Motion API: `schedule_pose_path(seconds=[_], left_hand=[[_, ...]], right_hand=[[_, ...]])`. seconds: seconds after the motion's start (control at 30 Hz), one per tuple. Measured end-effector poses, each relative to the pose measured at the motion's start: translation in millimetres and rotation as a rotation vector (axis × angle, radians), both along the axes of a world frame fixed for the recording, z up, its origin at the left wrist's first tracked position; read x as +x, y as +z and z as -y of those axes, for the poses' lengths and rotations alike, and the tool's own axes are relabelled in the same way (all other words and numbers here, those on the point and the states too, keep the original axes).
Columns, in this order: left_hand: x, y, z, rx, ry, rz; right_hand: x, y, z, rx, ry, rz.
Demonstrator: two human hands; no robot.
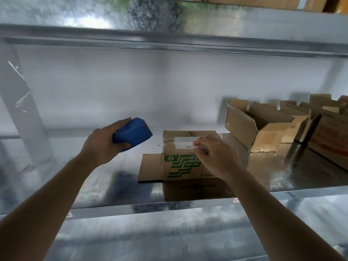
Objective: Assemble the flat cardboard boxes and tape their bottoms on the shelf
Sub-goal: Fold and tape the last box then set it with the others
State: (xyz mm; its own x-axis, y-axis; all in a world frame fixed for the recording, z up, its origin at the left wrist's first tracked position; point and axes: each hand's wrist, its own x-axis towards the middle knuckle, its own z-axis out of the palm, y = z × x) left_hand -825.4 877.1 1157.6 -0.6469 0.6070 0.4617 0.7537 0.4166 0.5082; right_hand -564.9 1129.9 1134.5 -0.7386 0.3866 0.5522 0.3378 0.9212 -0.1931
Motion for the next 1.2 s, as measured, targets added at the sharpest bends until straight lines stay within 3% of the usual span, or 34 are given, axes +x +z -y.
schedule_pose_path(seconds=[0.13,0.37,0.6,0.9,1.2], left_hand=[[21.0,27.6,-7.7,0.267,-0.321,0.071],[53.6,69.8,-42.3,0.281,-0.578,-0.014],[57.6,66.3,-70.2,0.214,-0.682,0.152],[56.2,56.9,-85.1,0.082,-0.735,0.157],[52.9,52.0,-94.7,0.012,-0.74,0.162]], right_hand=[[1.6,6.0,4.2,-0.017,0.036,0.05],[5.0,3.3,9.7,-0.125,0.121,0.009],[7.1,2.2,-2.6,-0.361,0.196,-0.053],[6.7,6.1,-15.2,-0.375,0.214,-0.056],[17.6,23.8,-14.2,-0.459,0.366,-0.062]])
